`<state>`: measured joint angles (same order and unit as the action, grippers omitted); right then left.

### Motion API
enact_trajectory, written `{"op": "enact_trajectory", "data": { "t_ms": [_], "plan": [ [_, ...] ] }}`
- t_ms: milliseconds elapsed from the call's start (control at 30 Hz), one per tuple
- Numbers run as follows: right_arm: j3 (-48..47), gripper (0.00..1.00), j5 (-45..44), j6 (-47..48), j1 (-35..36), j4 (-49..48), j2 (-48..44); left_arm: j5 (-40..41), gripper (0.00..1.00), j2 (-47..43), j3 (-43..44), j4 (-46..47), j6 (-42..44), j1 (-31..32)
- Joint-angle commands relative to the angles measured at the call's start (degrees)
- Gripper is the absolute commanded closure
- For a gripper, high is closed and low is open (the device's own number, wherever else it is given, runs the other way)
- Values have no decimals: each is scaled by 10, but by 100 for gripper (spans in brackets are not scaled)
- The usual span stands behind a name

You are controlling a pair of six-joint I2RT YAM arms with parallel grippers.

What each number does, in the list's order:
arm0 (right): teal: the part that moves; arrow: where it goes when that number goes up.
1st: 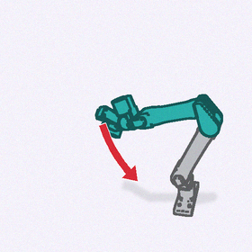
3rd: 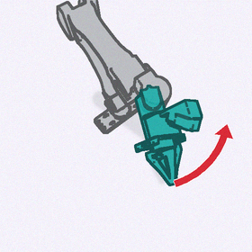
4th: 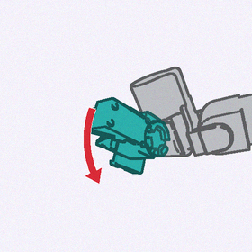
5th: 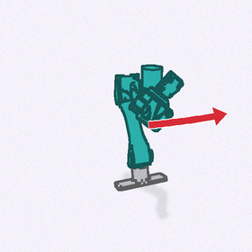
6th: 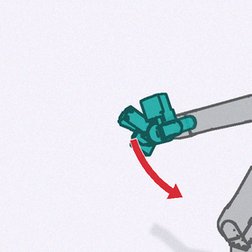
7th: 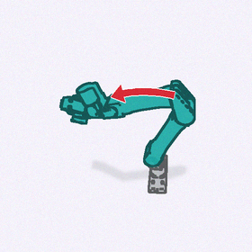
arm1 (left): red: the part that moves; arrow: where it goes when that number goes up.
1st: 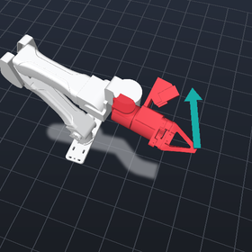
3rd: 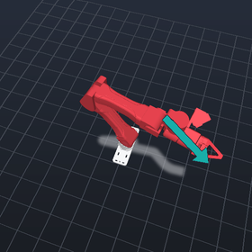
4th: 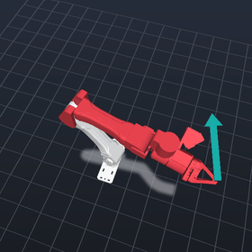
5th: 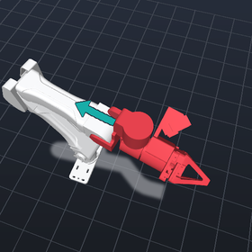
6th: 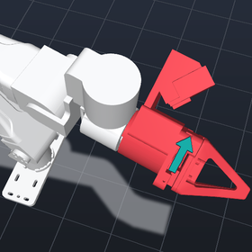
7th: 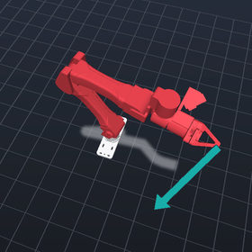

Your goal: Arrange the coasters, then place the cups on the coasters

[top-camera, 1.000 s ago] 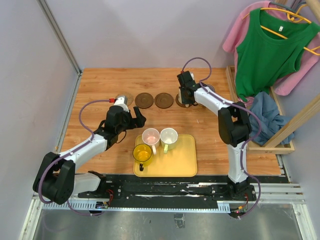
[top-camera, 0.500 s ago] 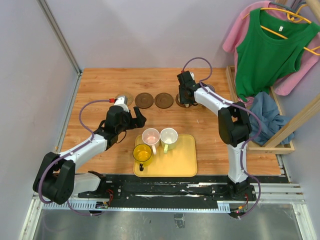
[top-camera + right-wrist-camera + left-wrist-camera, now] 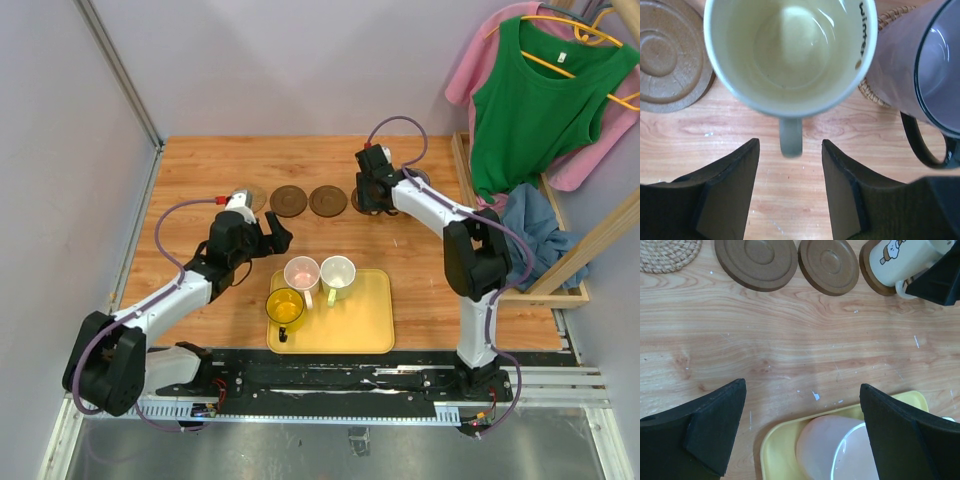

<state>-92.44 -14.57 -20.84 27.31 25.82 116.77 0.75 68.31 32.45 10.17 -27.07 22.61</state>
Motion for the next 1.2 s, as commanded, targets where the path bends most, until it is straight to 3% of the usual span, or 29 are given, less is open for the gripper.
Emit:
{"op": "enact_trajectory", "data": {
  "t_ms": [0, 1167],
  "plan": [
    [28, 46, 1, -17, 15, -1, -56, -1, 0, -22, -5, 8, -1, -3],
    [7, 52, 25, -2, 22, -3, -20, 7, 0, -31, -14, 6, -3, -4]
  ]
}}
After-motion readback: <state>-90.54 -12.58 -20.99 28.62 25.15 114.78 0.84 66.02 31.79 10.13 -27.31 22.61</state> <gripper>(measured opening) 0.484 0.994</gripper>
